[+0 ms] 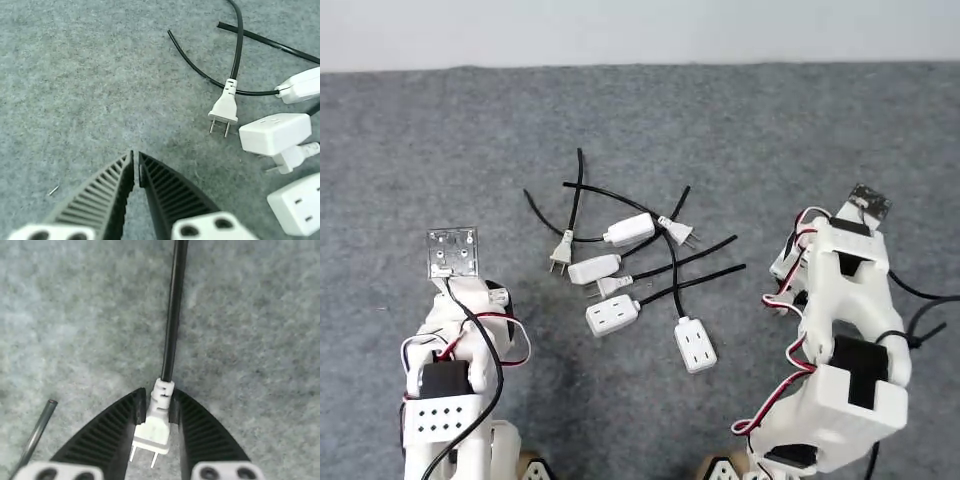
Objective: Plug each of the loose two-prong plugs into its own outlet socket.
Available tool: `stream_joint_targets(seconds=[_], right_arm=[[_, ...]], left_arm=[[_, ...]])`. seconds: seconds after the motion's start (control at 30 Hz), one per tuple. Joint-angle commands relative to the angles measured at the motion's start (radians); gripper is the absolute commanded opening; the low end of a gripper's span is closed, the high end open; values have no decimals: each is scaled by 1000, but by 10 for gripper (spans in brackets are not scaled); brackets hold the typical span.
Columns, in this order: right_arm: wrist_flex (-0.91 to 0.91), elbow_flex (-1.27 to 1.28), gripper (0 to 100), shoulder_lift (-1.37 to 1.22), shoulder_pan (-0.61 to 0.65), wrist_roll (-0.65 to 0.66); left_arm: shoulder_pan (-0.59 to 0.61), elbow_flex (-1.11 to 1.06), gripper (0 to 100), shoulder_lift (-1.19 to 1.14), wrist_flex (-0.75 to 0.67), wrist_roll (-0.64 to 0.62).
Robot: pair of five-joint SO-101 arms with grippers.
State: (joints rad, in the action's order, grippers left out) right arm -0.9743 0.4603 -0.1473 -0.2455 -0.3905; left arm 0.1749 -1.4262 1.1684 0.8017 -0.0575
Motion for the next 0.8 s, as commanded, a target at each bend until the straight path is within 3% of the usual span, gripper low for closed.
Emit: stream_joint_targets(seconds=[0.0, 0.43, 0.77], right_arm=[[-50, -100, 84, 8, -10, 12], [-107, -160, 84, -5, -7, 64], [-159, -276, 84, -159, -10, 63]], left_arm=[[-5, 15, 16, 12, 0, 9], [-5, 15, 16, 12, 0, 9], [-5, 15, 16, 12, 0, 11]])
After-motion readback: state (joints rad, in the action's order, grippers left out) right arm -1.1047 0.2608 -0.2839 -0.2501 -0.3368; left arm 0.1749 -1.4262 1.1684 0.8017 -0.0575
